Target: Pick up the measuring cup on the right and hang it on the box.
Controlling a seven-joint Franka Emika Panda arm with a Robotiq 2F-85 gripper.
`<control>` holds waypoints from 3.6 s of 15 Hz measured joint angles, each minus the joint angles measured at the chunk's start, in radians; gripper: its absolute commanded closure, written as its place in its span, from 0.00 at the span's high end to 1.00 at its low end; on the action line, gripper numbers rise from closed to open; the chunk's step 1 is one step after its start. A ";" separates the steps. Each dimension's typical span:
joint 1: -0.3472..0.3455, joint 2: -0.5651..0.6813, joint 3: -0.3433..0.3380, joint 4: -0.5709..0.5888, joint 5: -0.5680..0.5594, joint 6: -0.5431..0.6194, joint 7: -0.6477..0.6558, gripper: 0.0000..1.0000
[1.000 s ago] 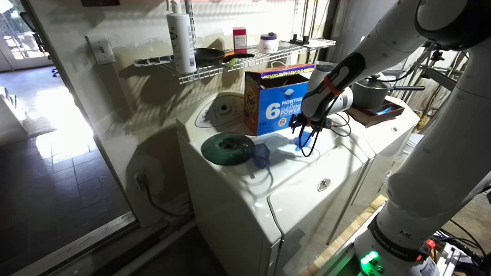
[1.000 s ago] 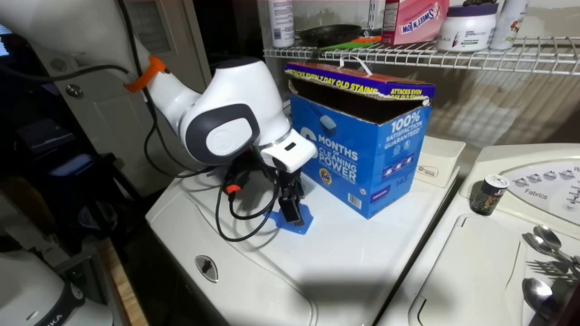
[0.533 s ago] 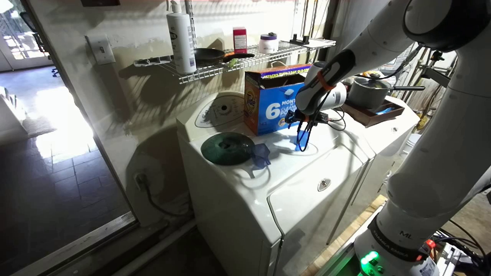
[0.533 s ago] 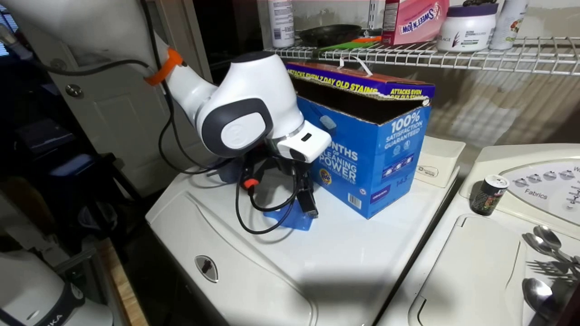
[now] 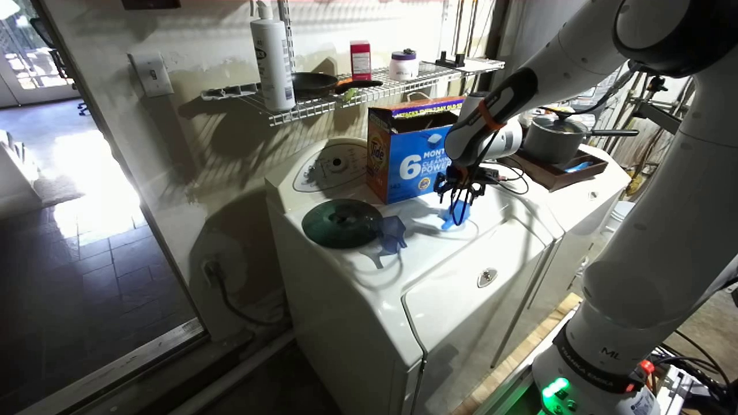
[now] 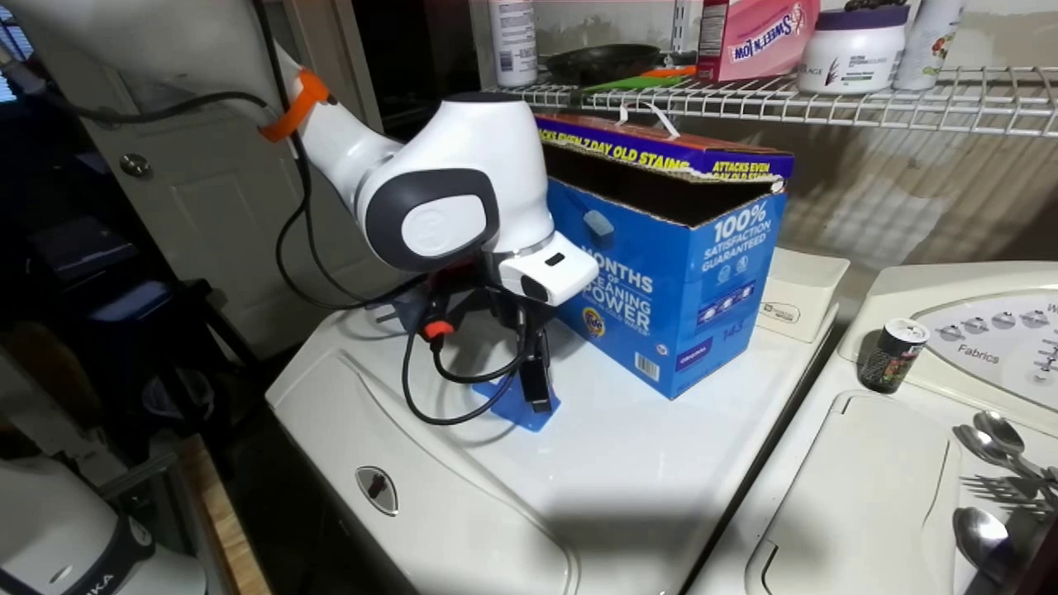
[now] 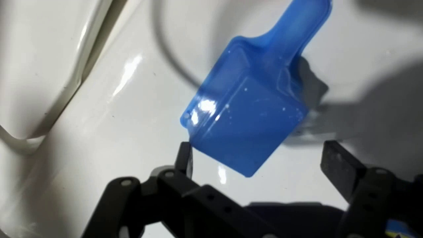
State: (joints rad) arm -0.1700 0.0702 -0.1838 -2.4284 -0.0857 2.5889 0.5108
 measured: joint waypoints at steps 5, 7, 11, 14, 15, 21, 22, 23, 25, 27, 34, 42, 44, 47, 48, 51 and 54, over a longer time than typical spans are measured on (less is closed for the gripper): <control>0.000 -0.031 -0.001 0.001 -0.001 -0.119 0.062 1.00; 0.000 -0.036 -0.002 0.002 -0.001 -0.164 0.104 1.00; 0.000 -0.037 -0.002 0.002 0.002 -0.197 0.149 0.74; 0.000 -0.037 -0.002 0.003 0.004 -0.197 0.149 0.53; 0.000 -0.037 -0.002 0.004 0.005 -0.197 0.149 0.45; -0.001 -0.037 -0.002 0.017 0.004 -0.197 0.149 0.25; -0.001 -0.037 -0.002 0.019 0.004 -0.197 0.148 0.25; -0.001 -0.037 -0.002 0.021 0.004 -0.197 0.147 0.25; -0.001 -0.037 -0.002 0.024 0.003 -0.196 0.143 0.25; -0.001 -0.037 -0.002 0.025 -0.005 -0.192 0.135 0.25; -0.006 -0.039 -0.013 0.024 -0.189 -0.121 0.114 0.50; -0.009 -0.046 -0.017 0.023 -0.210 -0.104 0.103 0.50; -0.009 -0.046 -0.017 0.023 -0.210 -0.104 0.103 0.50; -0.009 -0.046 -0.017 0.023 -0.210 -0.104 0.103 0.25; -0.009 -0.046 -0.017 0.023 -0.210 -0.104 0.103 0.25; -0.010 -0.048 -0.020 0.024 -0.261 -0.103 0.106 0.25; -0.014 -0.058 -0.034 0.026 -0.387 -0.103 0.092 0.25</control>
State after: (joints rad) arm -0.1841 0.0123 -0.2178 -2.4022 -0.4728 2.4864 0.6032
